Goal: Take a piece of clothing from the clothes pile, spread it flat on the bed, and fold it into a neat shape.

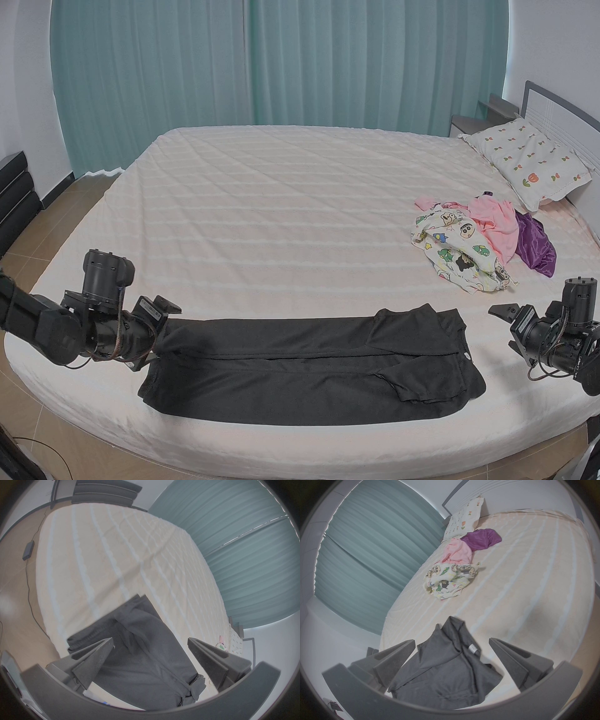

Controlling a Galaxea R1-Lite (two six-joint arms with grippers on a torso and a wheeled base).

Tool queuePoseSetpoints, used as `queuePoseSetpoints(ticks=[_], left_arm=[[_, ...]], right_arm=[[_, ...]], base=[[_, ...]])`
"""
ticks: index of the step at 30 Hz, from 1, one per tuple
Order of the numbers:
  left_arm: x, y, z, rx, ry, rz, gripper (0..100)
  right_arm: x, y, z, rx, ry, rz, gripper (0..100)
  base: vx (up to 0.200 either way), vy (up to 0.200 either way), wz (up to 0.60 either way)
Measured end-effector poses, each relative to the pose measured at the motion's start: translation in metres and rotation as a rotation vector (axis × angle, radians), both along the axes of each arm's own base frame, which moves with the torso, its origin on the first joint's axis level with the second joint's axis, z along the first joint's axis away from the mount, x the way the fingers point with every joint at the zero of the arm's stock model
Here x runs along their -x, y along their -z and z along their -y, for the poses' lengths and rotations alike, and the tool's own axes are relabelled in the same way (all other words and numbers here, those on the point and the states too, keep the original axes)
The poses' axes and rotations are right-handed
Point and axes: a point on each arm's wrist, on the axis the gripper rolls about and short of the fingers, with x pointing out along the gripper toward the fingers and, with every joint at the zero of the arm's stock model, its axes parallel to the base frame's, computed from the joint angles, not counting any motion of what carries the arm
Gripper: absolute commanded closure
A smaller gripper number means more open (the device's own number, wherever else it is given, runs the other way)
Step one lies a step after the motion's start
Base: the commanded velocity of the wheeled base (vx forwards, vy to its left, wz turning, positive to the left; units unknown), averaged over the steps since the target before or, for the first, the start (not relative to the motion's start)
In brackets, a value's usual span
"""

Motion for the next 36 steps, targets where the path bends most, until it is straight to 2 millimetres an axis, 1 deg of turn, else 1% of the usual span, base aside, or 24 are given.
queuePoseSetpoints(ticks=[5, 9, 13, 20, 25, 26, 30, 36], left_arm=[[-0.014, 0.012, 0.016, 0.02, 0.009, -0.038, 0], [-0.019, 0.018, 0.021, 0.018, 0.019, -0.055, 0], [-0.023, 0.023, 0.023, 0.014, 0.019, -0.066, 0], [-0.033, 0.028, 0.018, 0.014, -0.008, -0.062, 0], [-0.04, 0.034, 0.018, -0.002, -0.033, -0.043, 0], [-0.041, 0.036, 0.018, -0.008, -0.039, -0.045, 100], [-0.042, 0.042, 0.017, -0.021, -0.045, -0.059, 100], [-0.042, 0.045, 0.016, -0.058, -0.07, -0.064, 100]], right_arm=[[0.001, -0.002, -0.008, -0.076, -0.043, -0.006, 0], [0.003, 0.0, -0.01, -0.099, -0.074, -0.02, 0], [0.004, 0.001, -0.011, -0.101, -0.08, -0.027, 0], [0.006, 0.002, -0.016, -0.1, -0.1, -0.032, 0], [0.007, 0.003, -0.017, -0.101, -0.106, -0.037, 0], [0.007, 0.003, -0.017, -0.102, -0.108, -0.039, 0], [0.007, 0.003, -0.021, -0.126, -0.113, -0.043, 0], [0.006, 0.003, -0.03, -0.192, -0.113, -0.056, 0]], base=[[0.0, 0.0, 0.0], [0.0, 0.0, 0.0], [0.0, 0.0, 0.0], [0.0, 0.0, 0.0], [0.0, 0.0, 0.0], [0.0, 0.0, 0.0], [0.0, 0.0, 0.0], [0.0, 0.0, 0.0]])
